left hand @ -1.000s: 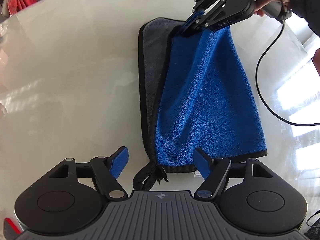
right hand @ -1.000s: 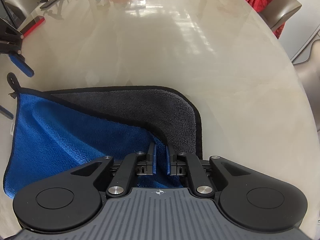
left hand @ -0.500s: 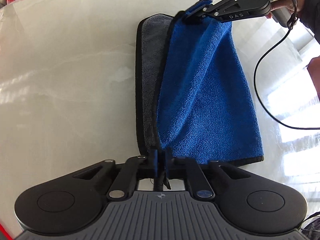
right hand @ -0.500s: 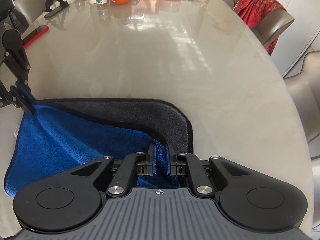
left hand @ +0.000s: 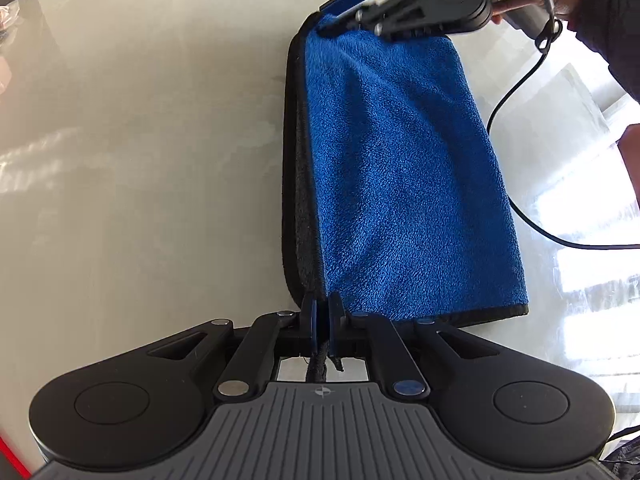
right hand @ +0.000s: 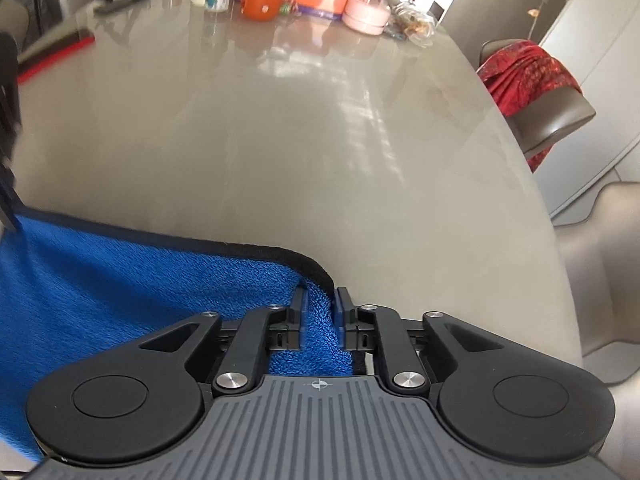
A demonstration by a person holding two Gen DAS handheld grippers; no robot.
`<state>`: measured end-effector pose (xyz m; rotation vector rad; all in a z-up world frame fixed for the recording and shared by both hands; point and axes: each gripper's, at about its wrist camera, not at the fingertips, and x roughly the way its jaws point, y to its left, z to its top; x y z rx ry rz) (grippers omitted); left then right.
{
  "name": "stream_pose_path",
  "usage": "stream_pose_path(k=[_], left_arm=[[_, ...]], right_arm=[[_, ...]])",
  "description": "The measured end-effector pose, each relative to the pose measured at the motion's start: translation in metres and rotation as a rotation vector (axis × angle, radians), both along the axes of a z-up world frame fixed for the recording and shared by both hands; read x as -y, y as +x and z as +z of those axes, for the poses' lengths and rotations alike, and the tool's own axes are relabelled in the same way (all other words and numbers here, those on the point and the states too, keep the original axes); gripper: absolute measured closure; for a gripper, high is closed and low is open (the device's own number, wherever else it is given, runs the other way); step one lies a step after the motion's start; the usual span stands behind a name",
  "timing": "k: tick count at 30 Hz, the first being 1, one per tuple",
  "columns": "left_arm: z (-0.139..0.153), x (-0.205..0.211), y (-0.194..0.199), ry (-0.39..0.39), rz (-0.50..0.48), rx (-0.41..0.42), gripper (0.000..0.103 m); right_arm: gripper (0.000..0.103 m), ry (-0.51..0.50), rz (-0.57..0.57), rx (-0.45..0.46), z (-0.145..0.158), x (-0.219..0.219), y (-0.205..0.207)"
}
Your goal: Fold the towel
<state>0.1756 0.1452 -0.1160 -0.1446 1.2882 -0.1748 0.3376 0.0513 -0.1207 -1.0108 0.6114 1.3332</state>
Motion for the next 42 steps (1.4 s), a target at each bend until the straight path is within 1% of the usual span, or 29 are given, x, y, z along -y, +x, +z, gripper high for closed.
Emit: stream_pose_path(k=[3, 5, 8, 10, 11, 12, 13, 14, 16, 17, 19, 21, 22, 24, 26, 27, 29, 31, 32, 33, 34, 35, 36, 39, 40, 42], left_arm=[[0.002, -0.002, 0.000, 0.012, -0.001, 0.004, 0.092], [0.007, -0.003, 0.000, 0.016, -0.006, 0.012, 0.091], [0.015, -0.001, 0.000, 0.039, -0.025, 0.034, 0.089], [0.022, 0.006, -0.001, 0.066, -0.048, 0.059, 0.085], [0.026, 0.009, -0.002, 0.077, -0.057, 0.073, 0.084], [0.029, 0.011, -0.002, 0.077, -0.068, 0.089, 0.082], [0.032, 0.013, -0.002, 0.075, -0.078, 0.106, 0.080], [0.035, 0.014, -0.002, 0.073, -0.086, 0.121, 0.078], [0.039, 0.016, -0.002, 0.087, -0.087, 0.130, 0.067], [0.039, 0.017, -0.002, 0.100, -0.087, 0.129, 0.065], [0.039, 0.020, -0.002, 0.127, -0.090, 0.127, 0.064], [0.035, 0.020, -0.003, 0.138, -0.094, 0.103, 0.064], [0.032, 0.019, -0.003, 0.145, -0.093, 0.088, 0.064], [0.031, 0.014, -0.005, 0.160, -0.087, 0.069, 0.064], [0.031, 0.008, -0.008, 0.167, -0.076, 0.056, 0.064], [0.032, 0.005, -0.007, 0.165, -0.072, 0.054, 0.064], [0.039, 0.002, -0.006, 0.162, -0.079, 0.065, 0.064], [0.046, 0.003, -0.001, 0.167, -0.098, 0.096, 0.063], [0.049, 0.004, 0.002, 0.169, -0.108, 0.112, 0.062], [0.052, 0.006, 0.005, 0.164, -0.113, 0.127, 0.055], [0.054, 0.011, 0.009, 0.148, -0.128, 0.149, 0.050], [0.052, 0.016, 0.014, 0.130, -0.151, 0.169, 0.050], [0.047, 0.022, 0.019, 0.120, -0.169, 0.174, 0.050], [0.032, 0.037, 0.030, 0.097, -0.207, 0.169, 0.050], [0.027, 0.040, 0.032, 0.089, -0.211, 0.160, 0.050], [0.016, 0.043, 0.036, 0.076, -0.212, 0.130, 0.050]], right_arm=[[0.073, -0.016, -0.007, 0.023, 0.004, 0.007, -0.004], [0.072, 0.000, -0.035, 0.031, 0.013, 0.018, -0.004], [0.063, 0.066, -0.112, 0.028, 0.039, 0.047, -0.004], [0.056, 0.100, -0.176, 0.004, 0.054, 0.065, -0.005], [0.056, 0.122, -0.221, -0.048, 0.061, 0.075, -0.006], [0.055, 0.150, -0.261, -0.139, 0.065, 0.086, -0.008], [0.055, 0.164, -0.277, -0.193, 0.065, 0.091, -0.010], [0.055, 0.178, -0.297, -0.267, 0.062, 0.098, -0.014], [0.055, 0.170, -0.313, -0.323, 0.048, 0.103, -0.026], [0.055, 0.164, -0.321, -0.347, 0.041, 0.105, -0.032], [0.055, 0.140, -0.321, -0.356, 0.026, 0.103, -0.041], [0.055, 0.120, -0.317, -0.371, 0.013, 0.099, -0.046], [0.055, 0.102, -0.318, -0.373, 0.009, 0.099, -0.049], [0.055, 0.002, -0.320, -0.352, -0.005, 0.099, -0.056], [0.048, -0.007, -0.302, -0.332, -0.006, 0.108, -0.063], [0.047, -0.019, -0.294, -0.332, -0.005, 0.113, -0.066], [0.047, -0.029, -0.284, -0.322, -0.002, 0.119, -0.068], [0.047, -0.036, -0.279, -0.312, 0.003, 0.119, -0.065], [0.047, -0.023, -0.283, -0.286, 0.008, 0.118, -0.062], [0.047, -0.005, -0.296, -0.269, 0.011, 0.119, -0.056], [0.047, 0.014, -0.310, -0.253, 0.015, 0.119, -0.050], [0.046, 0.033, -0.323, -0.237, 0.018, 0.119, -0.045], [0.046, 0.063, -0.356, -0.243, 0.018, 0.119, -0.033], [0.046, 0.097, -0.404, -0.261, 0.010, 0.117, -0.015], [0.046, 0.092, -0.410, -0.261, 0.007, 0.116, -0.011], [0.046, 0.052, -0.419, -0.240, -0.001, 0.117, -0.004]])
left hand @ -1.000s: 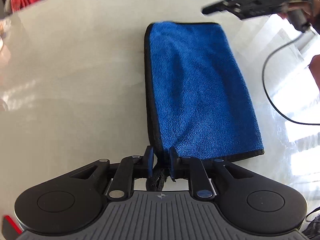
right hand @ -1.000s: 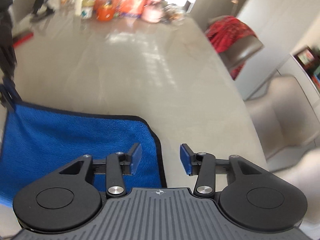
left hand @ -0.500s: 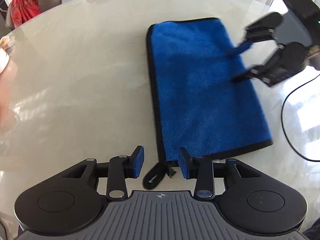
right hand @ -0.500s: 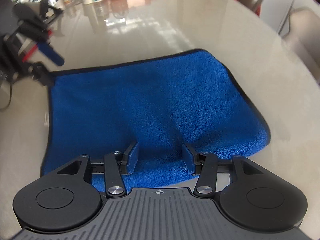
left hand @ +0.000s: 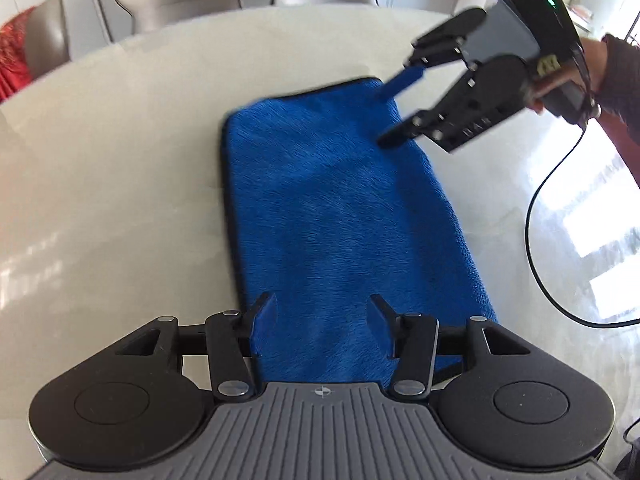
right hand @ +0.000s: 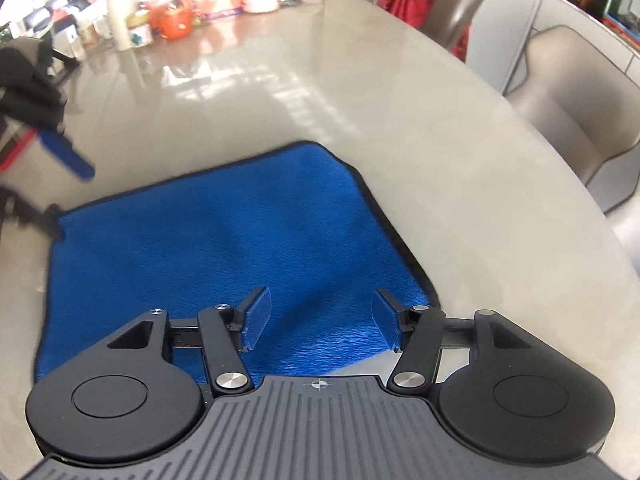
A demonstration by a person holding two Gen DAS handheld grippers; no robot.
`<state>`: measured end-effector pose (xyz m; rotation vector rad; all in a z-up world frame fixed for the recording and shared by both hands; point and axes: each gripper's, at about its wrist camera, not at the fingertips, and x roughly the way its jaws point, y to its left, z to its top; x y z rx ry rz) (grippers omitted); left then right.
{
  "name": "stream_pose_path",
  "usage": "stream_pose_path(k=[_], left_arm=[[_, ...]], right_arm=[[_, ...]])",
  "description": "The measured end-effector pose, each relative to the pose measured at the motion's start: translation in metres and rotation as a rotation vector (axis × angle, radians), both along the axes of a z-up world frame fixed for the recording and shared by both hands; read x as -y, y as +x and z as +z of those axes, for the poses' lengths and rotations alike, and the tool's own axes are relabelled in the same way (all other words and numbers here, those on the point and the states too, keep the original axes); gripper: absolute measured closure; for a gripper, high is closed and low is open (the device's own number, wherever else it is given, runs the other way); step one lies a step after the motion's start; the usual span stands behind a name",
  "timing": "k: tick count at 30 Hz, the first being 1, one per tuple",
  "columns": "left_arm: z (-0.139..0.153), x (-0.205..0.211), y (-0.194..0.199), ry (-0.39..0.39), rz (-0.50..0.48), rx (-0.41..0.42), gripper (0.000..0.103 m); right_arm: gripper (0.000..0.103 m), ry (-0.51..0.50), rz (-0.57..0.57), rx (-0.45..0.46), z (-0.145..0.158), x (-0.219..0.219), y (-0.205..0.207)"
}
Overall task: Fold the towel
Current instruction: 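Open both grippers and press them along the folded blue towel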
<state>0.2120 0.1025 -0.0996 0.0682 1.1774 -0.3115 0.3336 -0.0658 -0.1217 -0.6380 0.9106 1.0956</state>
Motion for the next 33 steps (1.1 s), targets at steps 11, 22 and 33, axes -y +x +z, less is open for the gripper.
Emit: stream_pose_path(k=[11, 22, 33], left_arm=[[-0.003, 0.002, -0.006, 0.022, -0.038, -0.014, 0.048], [-0.029, 0.008, -0.017, 0.115, -0.085, -0.030, 0.043], [-0.016, 0.004, -0.027, 0.096, -0.094, -0.005, 0.042]], right_arm=[[0.035, 0.022, -0.059, -0.018, 0.000, 0.007, -0.004], [0.033, 0.040, 0.059, -0.056, -0.006, -0.005, -0.108], [0.032, 0.059, -0.031, -0.010, 0.014, 0.011, -0.192]])
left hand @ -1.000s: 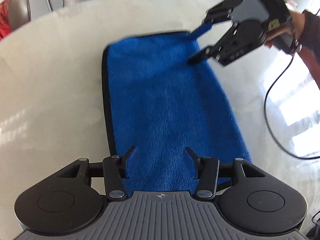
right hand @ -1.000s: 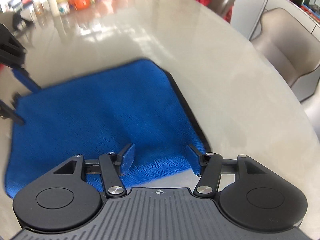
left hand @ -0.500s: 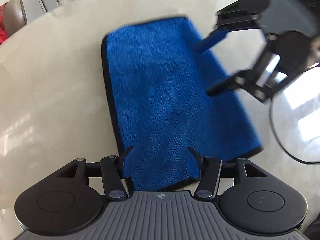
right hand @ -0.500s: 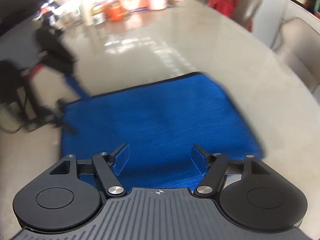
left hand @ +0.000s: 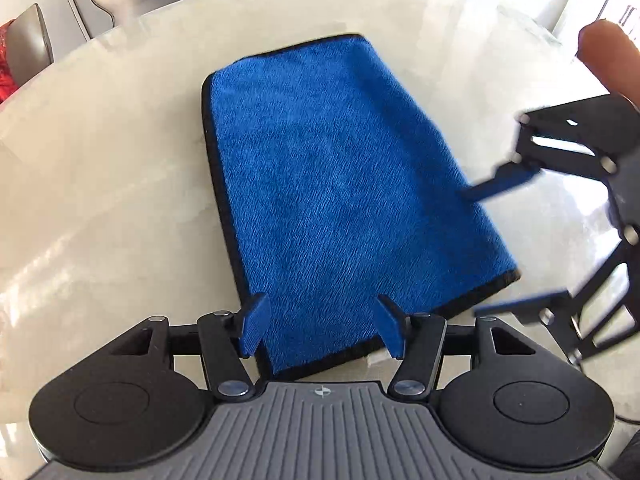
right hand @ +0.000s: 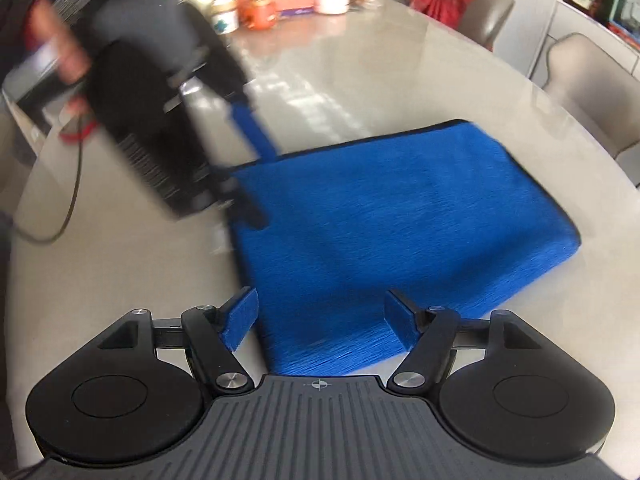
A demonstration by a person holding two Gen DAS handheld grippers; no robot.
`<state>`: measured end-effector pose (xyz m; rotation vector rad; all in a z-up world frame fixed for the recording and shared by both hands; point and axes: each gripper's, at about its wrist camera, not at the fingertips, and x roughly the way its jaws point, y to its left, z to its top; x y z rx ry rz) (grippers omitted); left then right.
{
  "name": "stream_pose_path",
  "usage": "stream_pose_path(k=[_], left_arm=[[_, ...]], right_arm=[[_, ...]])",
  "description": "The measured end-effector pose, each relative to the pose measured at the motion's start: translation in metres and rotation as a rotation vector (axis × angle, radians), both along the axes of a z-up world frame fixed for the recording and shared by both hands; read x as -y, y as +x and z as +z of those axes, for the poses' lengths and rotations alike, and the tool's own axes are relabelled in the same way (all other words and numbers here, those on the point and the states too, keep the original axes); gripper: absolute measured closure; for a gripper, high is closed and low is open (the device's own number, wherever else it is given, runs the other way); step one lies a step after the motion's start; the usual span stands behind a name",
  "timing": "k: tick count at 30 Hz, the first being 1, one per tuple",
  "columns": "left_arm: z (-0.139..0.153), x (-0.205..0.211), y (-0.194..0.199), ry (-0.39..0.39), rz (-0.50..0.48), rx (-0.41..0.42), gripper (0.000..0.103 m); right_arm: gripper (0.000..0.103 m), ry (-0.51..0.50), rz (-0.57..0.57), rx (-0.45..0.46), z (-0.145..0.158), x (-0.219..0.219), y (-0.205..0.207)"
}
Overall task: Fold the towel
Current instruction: 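Open both grippers and press them along the folded blue towel, then grasp a corner of the folded towel with the right gripper and lift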
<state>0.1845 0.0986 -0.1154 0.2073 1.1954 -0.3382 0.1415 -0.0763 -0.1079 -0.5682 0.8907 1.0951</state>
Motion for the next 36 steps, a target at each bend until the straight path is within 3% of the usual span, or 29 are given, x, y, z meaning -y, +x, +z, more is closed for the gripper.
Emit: stream_pose_path(k=[3, 10, 13, 17, 21, 23, 26, 30, 36], left_arm=[[-0.005, 0.001, 0.000, 0.006, -0.011, 0.010, 0.042], [-0.002, -0.001, -0.015, 0.011, 0.059, 0.041, 0.040], [0.002, -0.005, -0.025, -0.004, 0.113, 0.069, 0.040], [0.008, -0.014, -0.041, -0.038, 0.162, 0.126, 0.034], [0.014, -0.027, -0.059, -0.060, 0.154, 0.210, 0.034], [0.011, -0.032, -0.063, -0.066, 0.132, 0.215, 0.034], [0.005, -0.037, -0.066, -0.069, 0.124, 0.189, 0.034], [-0.001, -0.041, -0.066, -0.055, 0.148, 0.154, 0.034], [-0.007, -0.040, -0.066, -0.069, 0.127, 0.141, 0.034]], right_arm=[[0.031, -0.010, -0.056, -0.073, -0.002, 0.005, -0.003], [0.027, 0.040, -0.200, -0.066, 0.006, 0.009, -0.014], [0.021, 0.099, -0.341, -0.110, 0.013, 0.022, -0.018], [0.021, 0.222, -0.561, -0.198, 0.015, 0.041, -0.026], [0.021, 0.330, -0.715, -0.264, 0.006, 0.057, -0.035], [0.024, 0.366, -0.783, -0.296, -0.002, 0.065, -0.036], [0.041, 0.444, -0.898, -0.372, -0.014, 0.086, -0.036], [0.062, 0.445, -0.918, -0.396, -0.026, 0.083, -0.026], [0.063, 0.441, -0.935, -0.408, -0.030, 0.081, -0.017]])
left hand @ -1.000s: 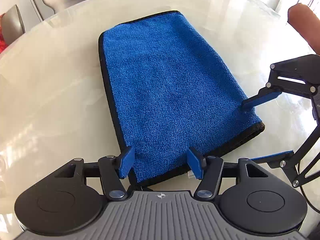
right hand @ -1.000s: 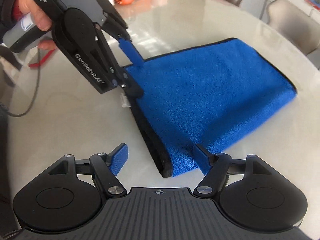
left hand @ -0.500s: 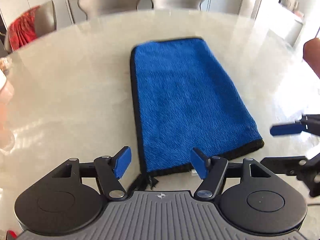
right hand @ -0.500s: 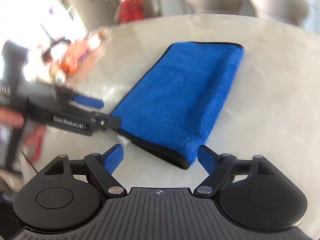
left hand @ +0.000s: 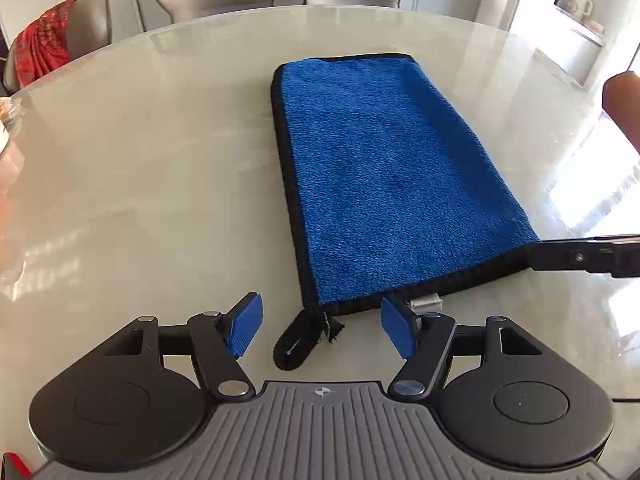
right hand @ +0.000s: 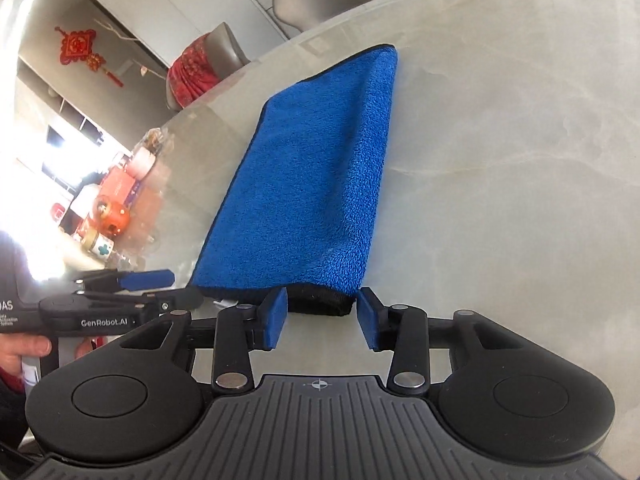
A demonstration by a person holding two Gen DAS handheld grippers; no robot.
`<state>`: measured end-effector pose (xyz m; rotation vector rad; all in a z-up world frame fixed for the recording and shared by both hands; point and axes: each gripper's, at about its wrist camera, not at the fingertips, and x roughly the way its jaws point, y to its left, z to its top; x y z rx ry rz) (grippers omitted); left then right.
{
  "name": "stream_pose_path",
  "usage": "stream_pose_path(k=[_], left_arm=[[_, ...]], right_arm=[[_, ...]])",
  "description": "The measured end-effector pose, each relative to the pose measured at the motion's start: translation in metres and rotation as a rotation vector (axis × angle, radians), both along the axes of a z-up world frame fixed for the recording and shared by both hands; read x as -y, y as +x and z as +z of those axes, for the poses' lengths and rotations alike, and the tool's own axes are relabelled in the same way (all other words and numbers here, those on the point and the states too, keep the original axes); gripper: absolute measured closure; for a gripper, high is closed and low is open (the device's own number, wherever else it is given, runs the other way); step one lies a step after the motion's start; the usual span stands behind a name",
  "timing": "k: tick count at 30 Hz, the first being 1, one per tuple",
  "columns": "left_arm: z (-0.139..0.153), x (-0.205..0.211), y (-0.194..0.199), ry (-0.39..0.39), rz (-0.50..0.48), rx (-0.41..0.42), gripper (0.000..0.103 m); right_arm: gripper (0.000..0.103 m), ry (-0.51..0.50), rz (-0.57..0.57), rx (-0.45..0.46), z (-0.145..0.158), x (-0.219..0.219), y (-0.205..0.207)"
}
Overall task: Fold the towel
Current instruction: 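Grasp a corner of the folded towel with the right gripper and lift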
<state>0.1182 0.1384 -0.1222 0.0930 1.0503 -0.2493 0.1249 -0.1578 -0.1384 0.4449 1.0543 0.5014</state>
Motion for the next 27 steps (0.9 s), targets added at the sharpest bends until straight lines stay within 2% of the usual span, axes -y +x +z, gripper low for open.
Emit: stream_pose_path(k=[4, 8, 9, 10, 12, 16, 19, 27], left_arm=[[-0.003, 0.005, -0.003, 0.017, -0.068, 0.013, 0.034], [-0.003, 0.007, -0.004, 0.023, -0.081, 0.021, 0.034], [-0.003, 0.006, -0.004, 0.020, -0.082, 0.023, 0.034], [-0.002, 0.006, -0.005, 0.018, -0.084, 0.024, 0.034], [-0.001, 0.007, -0.004, 0.022, -0.099, 0.034, 0.034], [0.002, 0.011, -0.005, 0.033, -0.149, 0.062, 0.034], [0.004, 0.017, -0.011, 0.048, -0.215, 0.088, 0.034], [-0.004, 0.044, -0.020, 0.191, -0.389, 0.179, 0.034]], right_arm=[[0.062, 0.009, 0.010, 0.000, 0.001, -0.001, 0.003], [0.062, 0.017, 0.010, 0.000, 0.000, -0.005, 0.005], [0.067, 0.013, -0.002, 0.012, 0.000, -0.006, 0.004], [0.080, 0.012, -0.007, 0.024, 0.000, -0.006, 0.003], [0.088, 0.011, -0.010, 0.039, 0.001, -0.007, 0.000], [0.090, 0.024, -0.022, 0.048, 0.005, -0.008, -0.003], [0.090, 0.116, -0.053, 0.037, 0.012, -0.006, 0.001], [0.090, 0.217, -0.094, 0.031, 0.025, -0.008, 0.015]])
